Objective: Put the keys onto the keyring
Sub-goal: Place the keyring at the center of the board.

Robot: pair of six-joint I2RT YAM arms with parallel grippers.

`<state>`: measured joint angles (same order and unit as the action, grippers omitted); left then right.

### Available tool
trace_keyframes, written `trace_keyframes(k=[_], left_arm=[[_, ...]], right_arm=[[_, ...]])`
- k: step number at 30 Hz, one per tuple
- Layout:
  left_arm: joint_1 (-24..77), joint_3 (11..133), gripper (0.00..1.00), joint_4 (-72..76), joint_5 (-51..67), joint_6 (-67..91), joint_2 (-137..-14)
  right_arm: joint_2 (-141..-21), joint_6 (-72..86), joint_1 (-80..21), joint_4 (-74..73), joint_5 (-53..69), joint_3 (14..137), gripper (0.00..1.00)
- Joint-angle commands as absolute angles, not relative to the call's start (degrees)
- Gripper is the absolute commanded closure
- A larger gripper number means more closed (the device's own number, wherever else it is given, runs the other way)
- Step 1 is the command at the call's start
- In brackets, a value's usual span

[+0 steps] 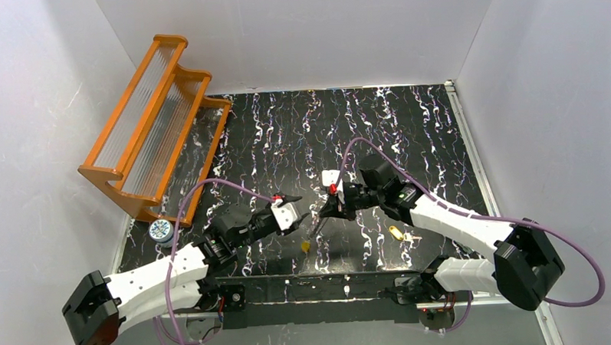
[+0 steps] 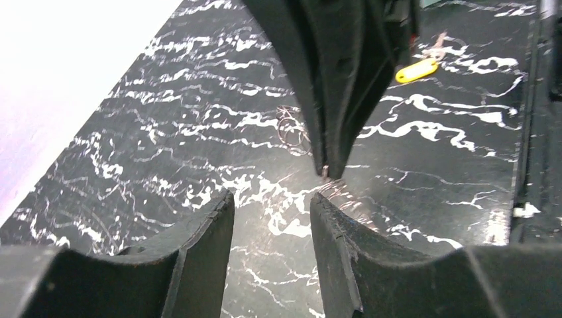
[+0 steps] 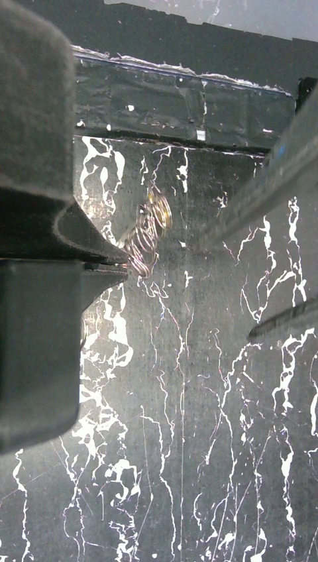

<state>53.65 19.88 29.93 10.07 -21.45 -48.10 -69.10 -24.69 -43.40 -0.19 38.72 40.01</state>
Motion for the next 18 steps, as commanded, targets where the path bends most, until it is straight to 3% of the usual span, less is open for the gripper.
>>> trace_keyframes(k=[1,9,13,18], left_arm=[[53.8,21.1,0.56,27.9,2.8,-21.9,-50.4],[53.8,20.4,0.56,27.0,0.8,-18.7,-53.5],[53.8,18.6,0.55,26.1,-3.6,-16.8,-50.6],[53.8,16.5,0.44,24.1,-9.3,-13.4,-46.1]], right_arm=[[-67.8,-27.4,-43.3,2.4,40.9,39.5,0.99],[-80.1,-20.6,-43.3,-2.5,38.8,47.6,0.98],[-87.0,-16.9,-43.6,-2.7,38.9,52.6,0.87],[-87.9,-14.0,-44.2,2.7,37.5,52.8,0.54]])
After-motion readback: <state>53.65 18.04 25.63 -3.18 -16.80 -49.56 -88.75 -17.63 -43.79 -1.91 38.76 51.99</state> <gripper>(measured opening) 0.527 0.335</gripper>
